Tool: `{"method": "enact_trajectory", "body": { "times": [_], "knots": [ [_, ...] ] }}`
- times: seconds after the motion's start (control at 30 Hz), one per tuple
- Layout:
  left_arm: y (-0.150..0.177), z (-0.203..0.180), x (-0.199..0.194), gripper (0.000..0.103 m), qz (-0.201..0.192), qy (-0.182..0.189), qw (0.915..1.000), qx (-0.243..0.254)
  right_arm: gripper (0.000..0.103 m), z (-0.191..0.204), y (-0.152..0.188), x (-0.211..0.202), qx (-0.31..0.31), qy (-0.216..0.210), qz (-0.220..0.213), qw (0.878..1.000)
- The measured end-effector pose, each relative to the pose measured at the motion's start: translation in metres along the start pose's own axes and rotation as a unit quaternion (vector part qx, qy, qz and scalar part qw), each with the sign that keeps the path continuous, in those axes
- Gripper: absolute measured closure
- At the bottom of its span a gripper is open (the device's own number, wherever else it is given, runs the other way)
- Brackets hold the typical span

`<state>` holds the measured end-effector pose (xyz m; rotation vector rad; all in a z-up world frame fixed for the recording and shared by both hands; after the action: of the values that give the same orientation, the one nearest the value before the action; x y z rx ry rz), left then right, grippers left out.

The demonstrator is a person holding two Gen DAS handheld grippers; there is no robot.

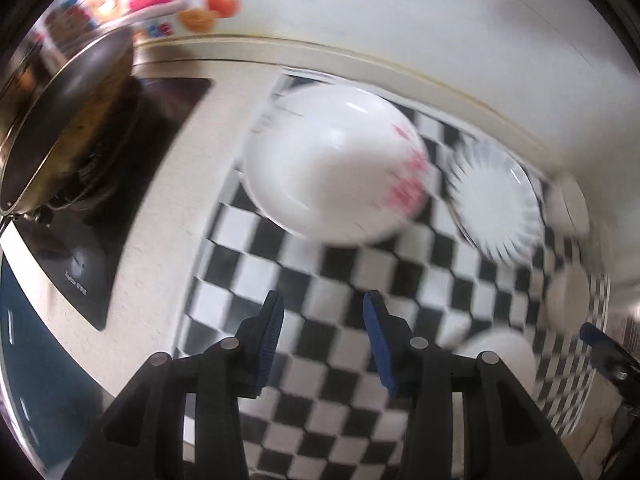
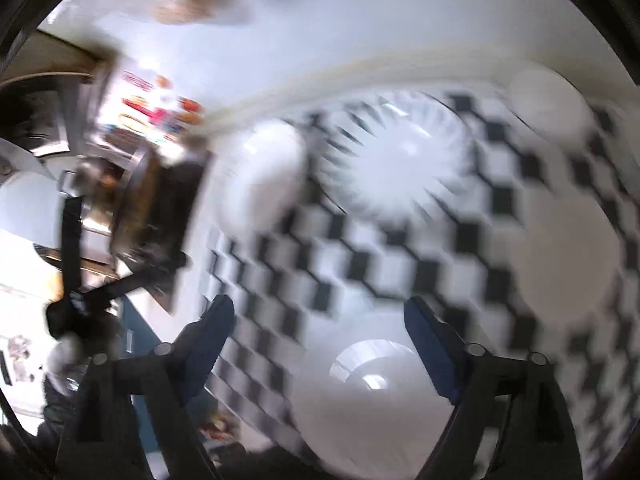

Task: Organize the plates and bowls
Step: 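Lift the plain white plate and carry it toward the pink-flowered plate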

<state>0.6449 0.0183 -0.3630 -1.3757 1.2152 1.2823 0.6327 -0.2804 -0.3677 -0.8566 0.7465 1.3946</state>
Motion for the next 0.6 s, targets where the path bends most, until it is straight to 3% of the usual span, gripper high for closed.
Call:
{"method": "enact_trajectory", "body": {
  "times": [0.23, 0.4, 0.6],
  "knots": [
    [-0.074, 0.065, 0.038, 0.064, 0.034, 0.066, 0.9954, -0.06, 0.014, 0.049, -0.119, 0.081, -0.038, 0.058, 0.03, 0.997],
    [-0.115, 0.078, 0.073, 0.064, 0.056, 0.078, 0.9938, -0.056, 0.034, 0.049, -0.183, 0.141, -0.049, 0.082, 0.076, 0.992],
    [-0.139, 0.077, 0.103, 0.066, 0.085, 0.091, 0.9915, -0.039, 0.046, 0.053, -0.224, 0.185, -0.067, 0.097, 0.118, 0.986]
  ]
}}
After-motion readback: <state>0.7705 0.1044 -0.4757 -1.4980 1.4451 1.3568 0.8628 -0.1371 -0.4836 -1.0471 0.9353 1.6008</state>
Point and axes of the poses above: each gripper's, at about its wrist camera, not at the fingertips, and x roughly the way its jaws point, z to its left, y to its underside, the point moved 4 cm from there along x, roughly the way its jaws point, and after that the axes turned 14 degrees about z, right-handed, at the moved point
